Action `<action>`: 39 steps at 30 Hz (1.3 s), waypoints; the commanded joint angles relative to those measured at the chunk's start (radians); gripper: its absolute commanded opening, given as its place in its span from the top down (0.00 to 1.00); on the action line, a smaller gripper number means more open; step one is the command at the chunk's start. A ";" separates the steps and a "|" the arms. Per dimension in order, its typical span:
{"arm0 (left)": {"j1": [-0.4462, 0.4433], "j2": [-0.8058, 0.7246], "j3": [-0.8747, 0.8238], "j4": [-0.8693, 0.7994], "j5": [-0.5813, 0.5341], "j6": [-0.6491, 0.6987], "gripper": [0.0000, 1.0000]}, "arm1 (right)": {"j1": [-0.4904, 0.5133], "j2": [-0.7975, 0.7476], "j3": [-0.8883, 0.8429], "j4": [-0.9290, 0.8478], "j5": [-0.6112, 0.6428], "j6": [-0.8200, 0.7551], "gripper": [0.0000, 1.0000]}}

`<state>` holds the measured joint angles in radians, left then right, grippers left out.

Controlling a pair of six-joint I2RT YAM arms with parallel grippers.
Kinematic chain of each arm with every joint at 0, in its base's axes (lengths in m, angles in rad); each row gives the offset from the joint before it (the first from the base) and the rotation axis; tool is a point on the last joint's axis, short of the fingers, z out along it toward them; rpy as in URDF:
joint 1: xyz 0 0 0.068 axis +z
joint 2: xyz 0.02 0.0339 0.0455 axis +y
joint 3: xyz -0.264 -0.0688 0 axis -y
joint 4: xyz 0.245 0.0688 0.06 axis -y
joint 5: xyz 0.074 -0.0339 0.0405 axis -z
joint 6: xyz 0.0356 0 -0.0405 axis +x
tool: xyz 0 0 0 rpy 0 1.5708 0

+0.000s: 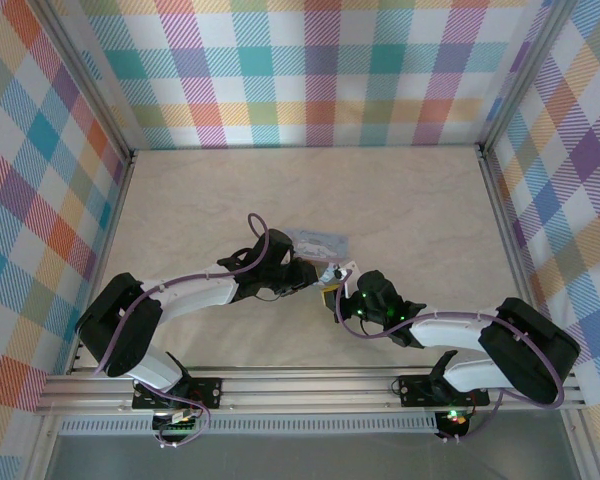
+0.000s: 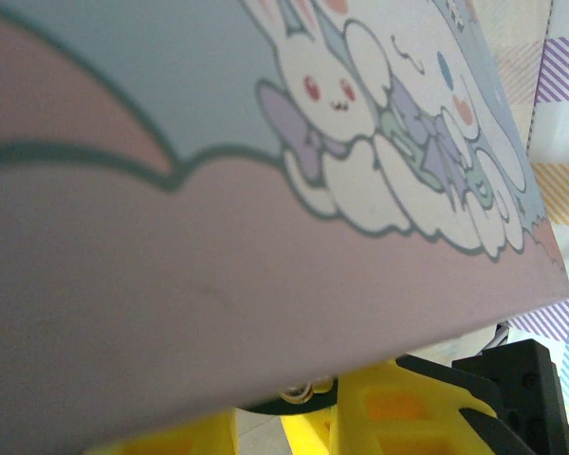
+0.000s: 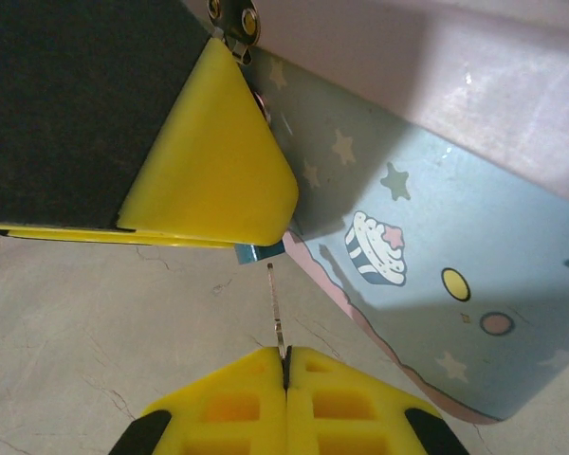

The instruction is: Unlock the padlock with the key

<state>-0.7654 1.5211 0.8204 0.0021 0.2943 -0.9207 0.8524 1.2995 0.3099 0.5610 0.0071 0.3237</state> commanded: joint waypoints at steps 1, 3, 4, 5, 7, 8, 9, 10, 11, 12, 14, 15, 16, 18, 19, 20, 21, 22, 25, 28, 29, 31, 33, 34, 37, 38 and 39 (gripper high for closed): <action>-0.010 0.003 0.023 0.015 -0.005 -0.008 0.84 | 0.008 -0.014 0.000 0.046 -0.016 -0.004 1.00; -0.010 0.003 0.023 0.014 -0.006 -0.009 0.84 | 0.008 -0.017 -0.002 0.054 -0.016 -0.003 1.00; -0.010 0.004 0.023 0.014 -0.005 -0.009 0.84 | 0.008 -0.020 -0.003 0.053 -0.015 -0.002 1.00; -0.009 0.004 0.023 0.013 -0.006 -0.007 0.84 | 0.008 -0.022 -0.004 0.055 -0.014 -0.001 1.00; -0.009 0.005 0.022 0.012 -0.007 -0.009 0.84 | 0.008 -0.030 -0.006 0.054 -0.013 -0.003 1.00; -0.011 0.005 0.023 0.013 -0.006 -0.008 0.84 | 0.008 -0.033 -0.008 0.054 -0.011 -0.002 1.00; -0.010 0.007 0.022 0.013 -0.006 -0.008 0.84 | 0.008 -0.035 -0.009 0.054 -0.012 -0.001 1.00; -0.010 0.007 0.023 0.014 -0.006 -0.009 0.84 | 0.008 -0.038 -0.010 0.054 -0.010 -0.001 1.00; -0.010 0.008 0.023 0.015 -0.003 -0.009 0.84 | 0.008 -0.038 -0.011 0.059 -0.010 0.000 1.00; -0.010 0.009 0.025 0.016 -0.002 -0.009 0.84 | 0.008 -0.038 -0.011 0.060 -0.009 0.000 1.00; -0.011 0.011 0.024 0.018 0.000 -0.010 0.84 | 0.008 -0.034 -0.007 0.059 -0.007 0.000 1.00; -0.009 0.011 0.023 0.018 0.002 -0.011 0.84 | 0.009 -0.029 -0.005 0.060 -0.007 0.000 1.00; -0.011 0.011 0.024 0.018 0.003 -0.012 0.84 | 0.008 -0.023 -0.002 0.061 -0.006 -0.001 1.00; -0.011 0.011 0.026 0.020 0.005 -0.012 0.84 | 0.008 -0.008 0.004 0.062 -0.006 0.001 1.00; -0.010 0.011 0.026 0.020 0.004 -0.012 0.84 | 0.008 -0.001 0.007 0.062 -0.007 0.000 1.00; -0.010 0.011 0.026 0.019 0.006 -0.013 0.84 | 0.008 0.005 0.009 0.062 -0.007 0.000 1.00; -0.010 0.011 0.027 0.019 0.006 -0.013 0.84 | 0.008 0.010 0.012 0.093 -0.006 0.000 1.00; -0.010 0.011 0.025 0.021 0.008 -0.014 0.84 | 0.008 0.015 0.014 0.098 -0.004 0.000 1.00; -0.010 0.013 0.024 0.030 0.014 -0.024 0.84 | 0.008 0.027 0.019 0.103 -0.002 0.000 1.00; -0.010 0.015 0.025 0.040 0.020 -0.030 0.84 | 0.008 0.036 0.018 0.113 0.009 0.002 1.00; -0.011 0.017 0.028 0.038 0.021 -0.030 0.84 | 0.008 0.039 0.018 0.116 0.015 0.002 1.00; -0.010 0.017 0.027 0.038 0.022 -0.030 0.84 | 0.008 0.041 0.017 0.125 0.024 0.003 1.00; -0.010 0.019 0.027 0.038 0.025 -0.032 0.84 | 0.008 0.044 0.020 0.129 0.029 0.003 1.00; -0.010 0.020 0.027 0.040 0.026 -0.032 0.84 | 0.008 0.050 0.023 0.131 0.028 0.001 1.00; -0.012 0.018 0.029 0.034 0.025 -0.032 0.84 | 0.008 0.057 0.028 0.135 0.034 -0.002 1.00; -0.012 0.017 0.030 0.031 0.022 -0.030 0.84 | 0.008 0.057 0.028 0.139 0.035 -0.002 1.00; -0.012 0.017 0.030 0.027 0.019 -0.029 0.84 | 0.008 0.057 0.028 0.144 0.035 -0.002 1.00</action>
<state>-0.7650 1.5307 0.8204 0.0051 0.2840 -0.9360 0.8528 1.3491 0.3080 0.6357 0.0196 0.3241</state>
